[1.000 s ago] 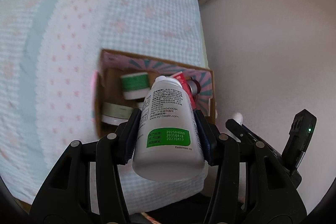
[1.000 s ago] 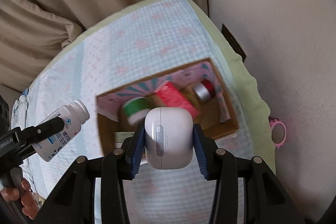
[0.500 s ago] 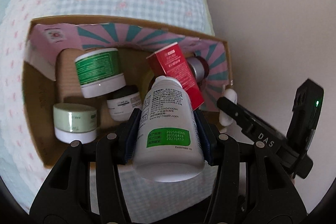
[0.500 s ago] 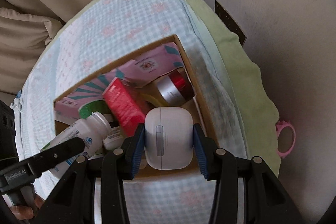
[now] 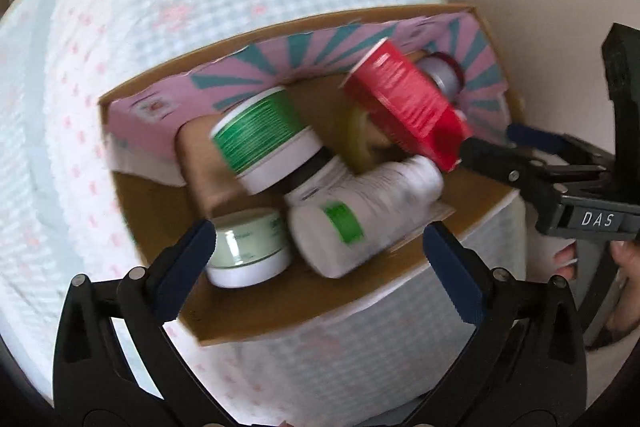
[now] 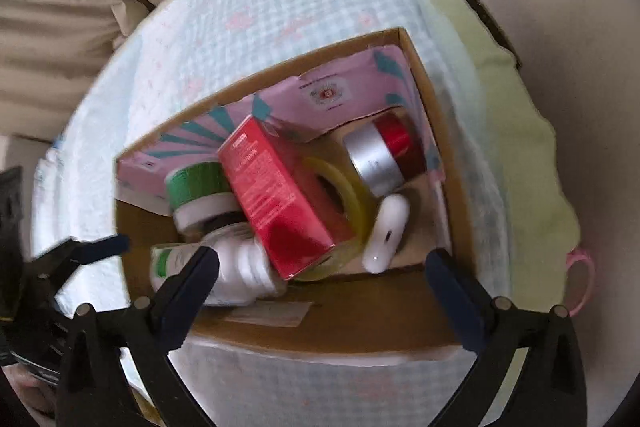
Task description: Organize rigid objects
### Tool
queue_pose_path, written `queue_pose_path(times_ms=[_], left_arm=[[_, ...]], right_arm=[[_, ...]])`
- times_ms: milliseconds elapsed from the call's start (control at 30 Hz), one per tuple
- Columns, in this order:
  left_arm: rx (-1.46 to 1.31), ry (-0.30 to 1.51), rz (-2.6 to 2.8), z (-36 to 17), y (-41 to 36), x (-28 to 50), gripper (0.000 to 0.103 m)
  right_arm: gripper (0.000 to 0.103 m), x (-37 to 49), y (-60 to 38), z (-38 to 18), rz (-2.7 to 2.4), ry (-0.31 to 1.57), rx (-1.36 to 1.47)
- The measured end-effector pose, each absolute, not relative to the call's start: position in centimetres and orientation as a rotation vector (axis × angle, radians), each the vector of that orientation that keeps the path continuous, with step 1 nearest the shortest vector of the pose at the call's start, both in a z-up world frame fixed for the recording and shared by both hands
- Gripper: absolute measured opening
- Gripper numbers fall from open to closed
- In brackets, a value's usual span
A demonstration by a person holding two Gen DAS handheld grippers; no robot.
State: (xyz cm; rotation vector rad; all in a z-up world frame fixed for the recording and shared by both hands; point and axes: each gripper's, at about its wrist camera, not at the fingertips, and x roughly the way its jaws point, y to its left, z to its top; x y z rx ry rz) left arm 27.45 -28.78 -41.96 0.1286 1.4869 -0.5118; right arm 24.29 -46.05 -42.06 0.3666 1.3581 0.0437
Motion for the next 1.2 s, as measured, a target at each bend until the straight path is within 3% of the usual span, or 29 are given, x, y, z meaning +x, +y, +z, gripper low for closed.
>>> queue_pose_path(times_ms=[300, 767, 967, 1200], left_arm=[[0.127, 1.470, -0.501, -41.2, -27.5, 27.6, 0.103], [0.115, 1.380, -0.522, -36.6, -25.2, 25.9, 0.103], [0.101, 1.257, -0.490, -30.1, -21.5, 23.8, 0.103], [0.057, 1.005, -0.416, -17.5, -14.1, 20.0, 0.103]], right_arm=[[0.103, 23.7, -45.5, -42.6, 0.006, 1.377, 0.371], [0.103, 22.5, -43.8, -38.8, -0.033, 1.321, 0.341], [0.103, 21.2, -40.5, -32.6, -0.012, 1.227, 0.310], [0.103, 17.9, -33.7, -20.5, 0.033, 1.021, 0.209]])
